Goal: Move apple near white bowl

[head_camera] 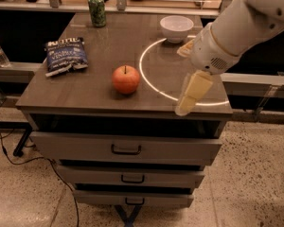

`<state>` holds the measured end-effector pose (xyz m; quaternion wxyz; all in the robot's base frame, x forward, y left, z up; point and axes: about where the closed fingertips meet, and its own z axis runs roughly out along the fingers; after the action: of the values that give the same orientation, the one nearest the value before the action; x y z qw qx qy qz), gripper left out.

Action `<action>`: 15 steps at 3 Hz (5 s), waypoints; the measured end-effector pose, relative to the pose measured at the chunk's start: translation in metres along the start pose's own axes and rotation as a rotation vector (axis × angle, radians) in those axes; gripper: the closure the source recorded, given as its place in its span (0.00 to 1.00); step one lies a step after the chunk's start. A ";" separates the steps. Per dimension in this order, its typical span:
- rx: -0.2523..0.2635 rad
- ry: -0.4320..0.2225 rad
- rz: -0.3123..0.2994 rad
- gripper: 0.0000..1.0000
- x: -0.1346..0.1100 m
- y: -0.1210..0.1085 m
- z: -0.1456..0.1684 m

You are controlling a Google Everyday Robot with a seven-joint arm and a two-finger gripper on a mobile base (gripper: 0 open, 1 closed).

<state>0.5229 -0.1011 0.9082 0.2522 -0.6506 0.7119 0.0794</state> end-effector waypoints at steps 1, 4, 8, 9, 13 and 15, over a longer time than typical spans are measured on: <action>-0.034 -0.154 -0.019 0.00 -0.055 -0.023 0.056; -0.127 -0.320 0.025 0.49 -0.108 -0.035 0.127; 0.029 -0.284 0.045 1.00 -0.088 -0.088 0.054; 0.192 -0.261 0.051 1.00 -0.041 -0.153 0.010; 0.509 -0.275 0.269 1.00 0.094 -0.281 -0.004; 0.502 -0.329 0.384 0.75 0.118 -0.304 0.035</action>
Offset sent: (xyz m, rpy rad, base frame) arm 0.0782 0.1476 -0.0375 0.3148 0.0156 0.1292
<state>0.8225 -0.2328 0.8888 0.4961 -0.4012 0.7683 0.0515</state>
